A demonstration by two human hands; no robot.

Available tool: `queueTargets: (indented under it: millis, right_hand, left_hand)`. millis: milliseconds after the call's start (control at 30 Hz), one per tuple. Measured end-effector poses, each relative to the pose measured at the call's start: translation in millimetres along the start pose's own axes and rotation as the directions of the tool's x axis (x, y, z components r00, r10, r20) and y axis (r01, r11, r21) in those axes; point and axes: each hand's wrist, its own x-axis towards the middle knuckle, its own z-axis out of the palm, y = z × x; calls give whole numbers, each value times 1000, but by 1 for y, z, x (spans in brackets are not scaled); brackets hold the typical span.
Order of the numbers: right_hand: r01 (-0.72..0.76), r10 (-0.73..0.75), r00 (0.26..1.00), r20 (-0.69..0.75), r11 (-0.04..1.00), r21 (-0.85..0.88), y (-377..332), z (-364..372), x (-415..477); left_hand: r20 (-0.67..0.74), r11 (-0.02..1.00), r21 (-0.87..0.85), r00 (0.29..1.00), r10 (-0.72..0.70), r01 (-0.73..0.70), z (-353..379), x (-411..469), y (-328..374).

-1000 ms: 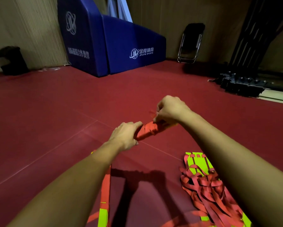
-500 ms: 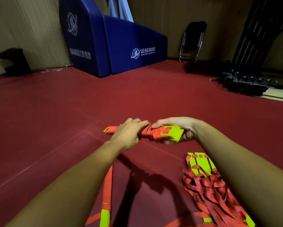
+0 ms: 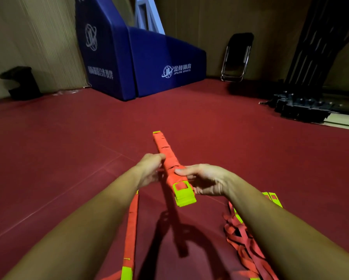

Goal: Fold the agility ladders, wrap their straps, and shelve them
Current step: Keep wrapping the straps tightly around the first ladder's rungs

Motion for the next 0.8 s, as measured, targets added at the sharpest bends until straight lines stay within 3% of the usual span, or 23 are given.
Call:
queueTargets:
  millis: [133,400,633,800]
  right_hand:
    - [22,-28,998,-58,996,-87,11,-8,10]
    - [-159,102,974,-202,944,-288,57,-32,57]
    - [-144,95,964,-249,971,-191,149,-42,128]
    - [-241,133,944,-303,903,-355,223,-50,160]
  left_hand:
    - [-3,998,-59,999,-36,36,8,21,-12]
    - [52,975,-113,981,-185,189,23,51,-87]
    - [-48,951,-173,963,-266,255,4,93,-159]
    - [-59,920,-113,921,-384,376,3,103,-238]
